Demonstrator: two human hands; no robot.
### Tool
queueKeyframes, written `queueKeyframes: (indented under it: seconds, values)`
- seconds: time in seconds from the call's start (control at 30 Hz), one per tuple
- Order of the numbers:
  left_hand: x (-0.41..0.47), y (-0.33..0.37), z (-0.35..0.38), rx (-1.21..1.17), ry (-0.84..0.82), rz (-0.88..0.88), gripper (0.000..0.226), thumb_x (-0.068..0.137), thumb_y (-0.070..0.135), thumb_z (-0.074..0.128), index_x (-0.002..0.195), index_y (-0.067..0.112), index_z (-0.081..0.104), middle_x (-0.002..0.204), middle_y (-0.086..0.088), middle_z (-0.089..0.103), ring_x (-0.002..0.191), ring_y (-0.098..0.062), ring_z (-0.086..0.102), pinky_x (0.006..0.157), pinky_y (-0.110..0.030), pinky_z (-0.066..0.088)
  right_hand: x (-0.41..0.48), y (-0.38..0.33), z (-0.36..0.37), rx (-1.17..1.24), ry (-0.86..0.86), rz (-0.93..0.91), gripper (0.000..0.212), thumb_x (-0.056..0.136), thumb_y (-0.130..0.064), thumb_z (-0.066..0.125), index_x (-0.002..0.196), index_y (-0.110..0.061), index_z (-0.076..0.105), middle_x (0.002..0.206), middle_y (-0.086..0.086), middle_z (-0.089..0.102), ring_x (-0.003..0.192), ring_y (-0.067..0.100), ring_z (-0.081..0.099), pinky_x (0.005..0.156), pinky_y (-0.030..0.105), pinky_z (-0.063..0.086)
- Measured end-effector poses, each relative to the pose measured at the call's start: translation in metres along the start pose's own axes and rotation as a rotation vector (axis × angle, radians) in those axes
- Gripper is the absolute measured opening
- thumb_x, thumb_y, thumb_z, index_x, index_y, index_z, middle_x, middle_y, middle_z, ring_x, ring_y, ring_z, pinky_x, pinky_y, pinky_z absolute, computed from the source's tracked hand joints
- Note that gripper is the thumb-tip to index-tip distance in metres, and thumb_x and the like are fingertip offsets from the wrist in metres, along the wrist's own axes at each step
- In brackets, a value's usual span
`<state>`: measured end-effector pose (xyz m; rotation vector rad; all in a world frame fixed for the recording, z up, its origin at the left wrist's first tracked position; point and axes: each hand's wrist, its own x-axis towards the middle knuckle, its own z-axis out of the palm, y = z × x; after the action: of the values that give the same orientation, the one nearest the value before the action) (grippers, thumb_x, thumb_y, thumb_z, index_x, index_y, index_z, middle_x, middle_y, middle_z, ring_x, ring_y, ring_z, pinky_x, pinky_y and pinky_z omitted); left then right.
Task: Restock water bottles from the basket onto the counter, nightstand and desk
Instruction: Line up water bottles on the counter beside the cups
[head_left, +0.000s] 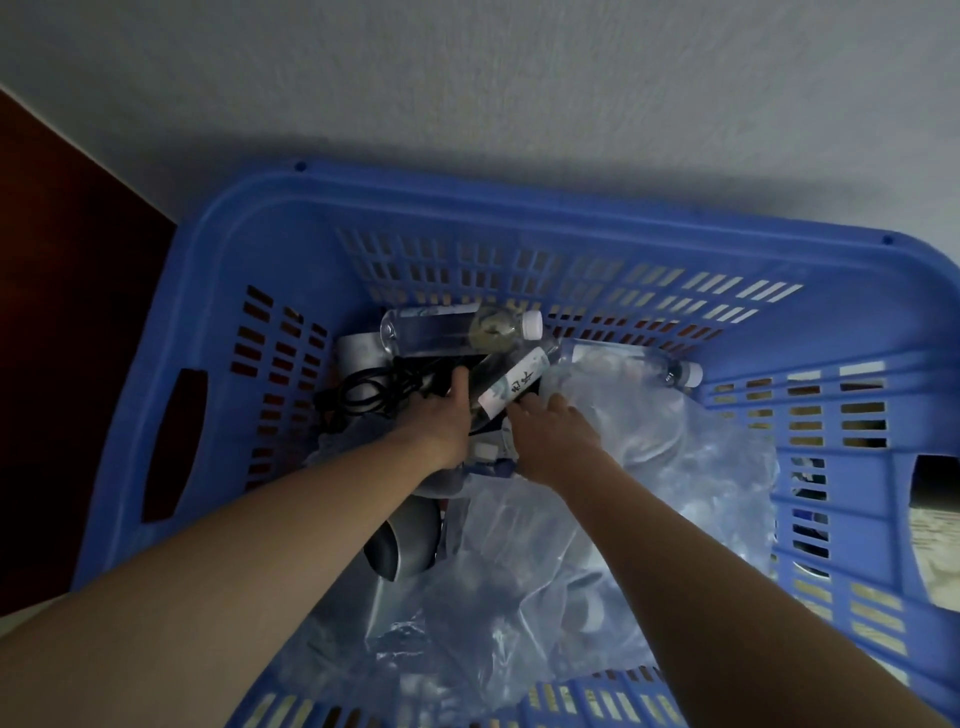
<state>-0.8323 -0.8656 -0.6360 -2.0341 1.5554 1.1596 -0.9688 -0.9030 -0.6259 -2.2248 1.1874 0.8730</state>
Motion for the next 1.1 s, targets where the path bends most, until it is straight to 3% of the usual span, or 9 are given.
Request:
queueKeyframes:
  seconds: [0.07,0.17,0.33,0.6,0.7,0.8,0.9,1.03,1.1]
  values:
    - [0.001,-0.002,-0.001,0.024,0.011,-0.003,0.084,0.086,0.005,0.058,0.147,0.017,0.001,0.130,-0.025,0.049,0.118,-0.042,0.045,0.093,-0.046,0.046,0.004,-0.002,0.003,-0.091,0.013,-0.014,0.069,0.088,-0.042,0.065,0.145,-0.022,0.033,0.142,0.007,0.035,0.132,0.033,0.031,0.103,0.040,0.034]
    - [-0.002,-0.006,-0.005,0.000,0.024,0.014,0.082,0.087,0.003,0.057,0.147,0.019,0.003,0.127,-0.024,0.051,0.113,-0.041,0.047,0.079,-0.040,0.042,0.007,-0.007,0.005,-0.186,0.053,-0.031,0.059,0.089,-0.039,0.063,0.143,-0.031,0.039,0.145,0.006,0.034,0.134,0.033,0.026,0.106,0.038,0.028]
    - [-0.006,-0.008,-0.013,-0.051,0.021,0.061,0.080,0.089,0.002,0.054,0.149,0.017,0.004,0.123,-0.021,0.054,0.078,-0.028,0.051,0.063,-0.036,0.039,0.006,-0.011,0.010,-0.236,0.120,-0.025,0.055,0.094,-0.030,0.052,0.146,-0.024,0.034,0.151,0.006,0.037,0.142,0.032,0.017,0.113,0.038,0.017]
    - [-0.013,-0.014,-0.027,-0.141,-0.087,0.129,0.086,0.093,0.007,0.052,0.153,0.020,-0.008,0.121,-0.018,0.054,0.071,-0.019,0.049,0.055,-0.027,0.037,0.013,-0.018,0.006,-0.288,0.117,0.059,0.050,0.099,-0.026,0.042,0.145,-0.010,0.035,0.147,0.008,0.043,0.139,0.029,0.026,0.111,0.035,0.023]
    - [-0.015,-0.016,-0.029,-0.172,-0.088,0.136,0.084,0.094,0.008,0.051,0.153,0.021,-0.008,0.121,-0.017,0.053,0.070,-0.018,0.049,0.056,-0.028,0.037,0.013,-0.016,0.005,-0.301,0.126,0.032,0.055,0.096,-0.030,0.050,0.146,-0.011,0.037,0.148,0.007,0.042,0.139,0.029,0.026,0.110,0.035,0.024]
    - [-0.020,-0.018,-0.029,-0.222,-0.030,0.186,0.079,0.096,0.014,0.053,0.152,0.021,-0.004,0.119,-0.017,0.056,0.076,-0.023,0.056,0.061,-0.030,0.042,0.008,-0.010,0.002,-0.288,0.165,-0.019,0.065,0.085,-0.044,0.066,0.140,-0.016,0.047,0.143,0.004,0.047,0.134,0.027,0.031,0.109,0.034,0.027]
    - [-0.024,-0.022,-0.031,-0.312,0.032,0.226,0.072,0.097,0.026,0.057,0.148,0.021,0.007,0.118,-0.012,0.060,0.091,-0.025,0.061,0.079,-0.037,0.050,0.001,-0.007,0.000,-0.268,0.208,-0.058,0.073,0.078,-0.053,0.069,0.137,-0.016,0.047,0.140,0.004,0.049,0.133,0.027,0.032,0.108,0.035,0.029]
    - [-0.025,-0.027,-0.040,-0.367,0.073,0.240,0.052,0.097,0.037,0.054,0.138,0.020,0.026,0.105,0.000,0.057,0.081,-0.015,0.057,0.059,-0.026,0.040,-0.008,-0.005,-0.004,-0.324,0.289,-0.111,0.070,0.078,-0.053,0.069,0.132,-0.012,0.050,0.132,0.006,0.055,0.126,0.026,0.040,0.101,0.036,0.034]
    - [-0.027,-0.027,-0.046,-0.432,0.119,0.226,0.046,0.096,0.042,0.054,0.133,0.021,0.035,0.103,0.004,0.057,0.081,-0.013,0.055,0.058,-0.023,0.037,-0.013,-0.006,-0.007,-0.412,0.313,-0.145,0.070,0.080,-0.052,0.067,0.132,-0.009,0.050,0.130,0.009,0.056,0.124,0.028,0.043,0.102,0.040,0.032]
